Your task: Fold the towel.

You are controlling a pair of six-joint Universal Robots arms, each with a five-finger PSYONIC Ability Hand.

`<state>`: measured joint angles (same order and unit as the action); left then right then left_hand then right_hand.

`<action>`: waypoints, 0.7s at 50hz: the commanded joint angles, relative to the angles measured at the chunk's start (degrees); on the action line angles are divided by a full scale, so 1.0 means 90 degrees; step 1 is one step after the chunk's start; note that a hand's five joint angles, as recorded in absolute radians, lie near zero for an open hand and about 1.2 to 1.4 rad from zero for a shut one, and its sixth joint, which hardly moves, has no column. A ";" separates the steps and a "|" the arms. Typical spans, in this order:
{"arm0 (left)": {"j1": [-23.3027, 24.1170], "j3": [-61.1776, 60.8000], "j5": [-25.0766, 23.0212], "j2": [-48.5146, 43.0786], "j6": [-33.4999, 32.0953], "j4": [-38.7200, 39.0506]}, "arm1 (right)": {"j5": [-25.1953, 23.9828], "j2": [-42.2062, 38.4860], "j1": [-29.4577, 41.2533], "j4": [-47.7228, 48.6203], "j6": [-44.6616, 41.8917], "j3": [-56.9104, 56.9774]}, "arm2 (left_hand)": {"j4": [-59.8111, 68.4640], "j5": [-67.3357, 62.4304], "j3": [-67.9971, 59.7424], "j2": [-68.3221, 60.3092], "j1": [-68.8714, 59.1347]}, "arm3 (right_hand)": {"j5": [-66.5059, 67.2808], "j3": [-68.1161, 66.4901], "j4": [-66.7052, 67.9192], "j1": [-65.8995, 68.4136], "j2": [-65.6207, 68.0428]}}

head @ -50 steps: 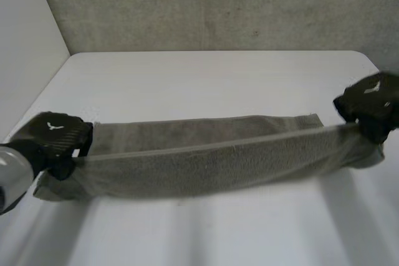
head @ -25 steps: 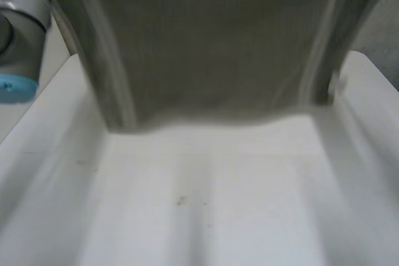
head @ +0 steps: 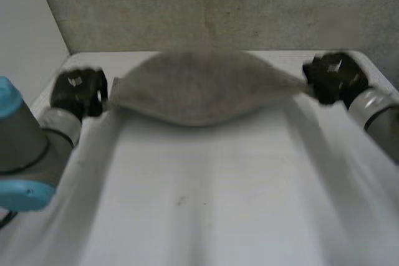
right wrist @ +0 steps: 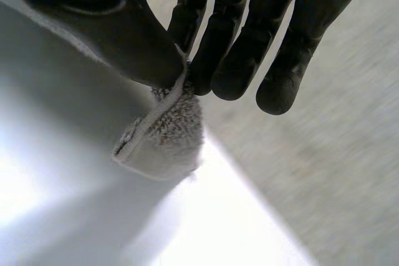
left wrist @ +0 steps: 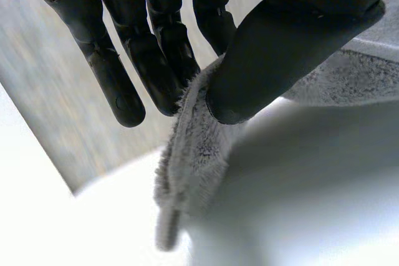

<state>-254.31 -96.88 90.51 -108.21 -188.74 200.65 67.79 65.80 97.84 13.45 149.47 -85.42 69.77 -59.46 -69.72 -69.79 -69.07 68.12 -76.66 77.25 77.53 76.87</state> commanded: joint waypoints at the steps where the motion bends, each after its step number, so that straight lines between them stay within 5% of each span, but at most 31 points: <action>1: -0.0073 -0.0495 0.0002 -0.0652 -0.0561 -0.0058 | 0.0075 -0.0797 -0.0012 -0.0020 -0.0679 -0.0576 | 0.1137 -0.1172 -0.1142 -0.1134 -0.1215 | 0.0209 -0.0371 0.0306 0.0274 0.0348; 13: -0.0278 -0.1296 -0.0007 0.0403 -0.0982 -0.0234 | 0.0124 0.0589 -0.0305 -0.0714 -0.0807 -0.1075 | 0.1137 -0.1172 -0.1142 -0.1134 -0.1215 | 0.0209 -0.0371 0.0306 0.0274 0.0348; 19: -0.0190 -0.1803 -0.0007 0.1298 -0.1294 -0.0964 | 0.0026 0.1517 -0.0715 -0.2071 -0.0973 -0.1270 | 0.1137 -0.1172 -0.1142 -0.1134 -0.1215 | 0.0209 -0.0371 0.0306 0.0274 0.0348; 29: -0.0180 -0.2283 -0.0046 0.3030 -0.1969 -0.2705 | -0.0012 0.2689 -0.1964 -0.5291 -0.4046 -0.1583 | 0.1137 -0.1172 -0.1142 -0.1134 -0.1215 | 0.0209 -0.0371 0.0306 0.0274 0.0348; 35: -0.0288 -0.2214 -0.0359 0.3166 -0.1998 -0.2871 | -0.0149 0.2601 -0.2073 -0.4952 -0.4069 -0.1485 | 0.1137 -0.1172 -0.1142 -0.1134 -0.1215 | 0.0209 -0.0371 0.0306 0.0274 0.0348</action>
<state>-256.17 -117.43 89.47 -80.62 -206.47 175.91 67.39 89.95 80.60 -32.20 115.10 -99.39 69.77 -59.46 -69.72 -69.80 -69.07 68.09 -76.66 77.25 77.53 76.87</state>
